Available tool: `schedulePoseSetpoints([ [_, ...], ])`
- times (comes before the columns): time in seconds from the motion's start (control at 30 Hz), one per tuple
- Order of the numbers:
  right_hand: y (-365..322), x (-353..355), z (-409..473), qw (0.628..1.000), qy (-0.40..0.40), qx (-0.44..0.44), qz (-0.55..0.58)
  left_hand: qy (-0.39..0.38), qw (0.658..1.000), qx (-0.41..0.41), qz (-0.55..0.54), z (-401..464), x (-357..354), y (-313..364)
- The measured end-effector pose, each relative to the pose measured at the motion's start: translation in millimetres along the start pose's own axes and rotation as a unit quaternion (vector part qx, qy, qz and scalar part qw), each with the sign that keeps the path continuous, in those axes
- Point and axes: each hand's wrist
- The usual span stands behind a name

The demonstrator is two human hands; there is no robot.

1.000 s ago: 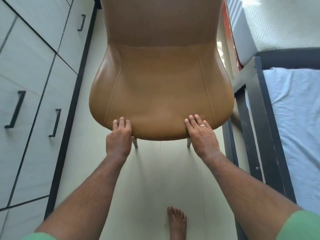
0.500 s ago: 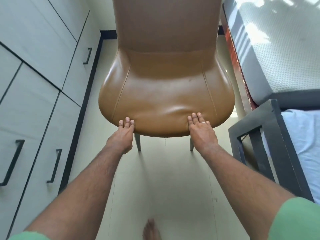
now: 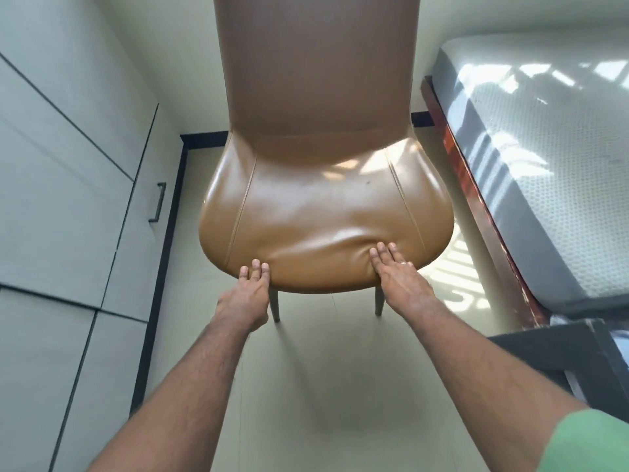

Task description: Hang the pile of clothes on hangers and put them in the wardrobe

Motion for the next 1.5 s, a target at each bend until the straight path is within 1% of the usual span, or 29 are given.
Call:
schedulePoseSetpoints([
  [0.17, 0, 23, 78, 1.000, -0.004, -0.003, 0.023, 0.005, 1.000, 0.004, 0.006, 72, 43, -17],
  [0.33, 11, 42, 150, 1.000, -0.015, -0.004, 0.009, 0.023, 1.000, 0.003, 0.008, 138, 83, -25],
  [0.5, 24, 67, 218, 1.000, -0.022, -0.004, -0.003, 0.018, 1.000, 0.012, 0.005, 201, 124, -19],
  [0.67, 39, 90, 266, 1.000, -0.012, -0.004, 0.006, 0.009, 1.000, 0.014, -0.002, 247, 154, -13],
  [0.8, 51, 103, 296, 0.999, -0.027, -0.003, 0.017, 0.008, 1.000, 0.015, -0.002, 273, 173, -7],
  [0.9, 61, 112, 319, 0.998, -0.033, -0.020, 0.042, 0.000, 1.000, 0.008, 0.002, 293, 184, -5],
  [1.03, 67, 126, 335, 0.998, -0.038, -0.035, 0.047, -0.002, 1.000, 0.002, 0.005, 310, 193, -1],
  [1.23, 73, 114, 336, 0.992, -0.058, -0.064, 0.094, -0.007, 1.000, -0.006, 0.020, 315, 192, -4],
  [1.33, 71, 125, 336, 0.991, -0.079, -0.057, 0.090, -0.030, 0.999, 0.006, 0.015, 313, 201, -3],
  [1.43, 65, 133, 332, 0.992, -0.098, -0.034, 0.076, -0.035, 0.999, 0.006, -0.007, 302, 204, -2],
  [1.47, 64, 135, 329, 0.993, -0.093, -0.033, 0.070, -0.031, 0.999, 0.000, -0.016, 297, 205, -1],
  [1.5, 63, 142, 326, 0.994, -0.069, -0.035, 0.073, -0.009, 1.000, -0.014, -0.015, 290, 209, 2],
])
Point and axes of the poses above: each hand's wrist, its own z-axis towards the middle knuckle, its own x-axis out of the back of the hand, y = z × x, and after that the axes turned 7 degrees about y, right-handed
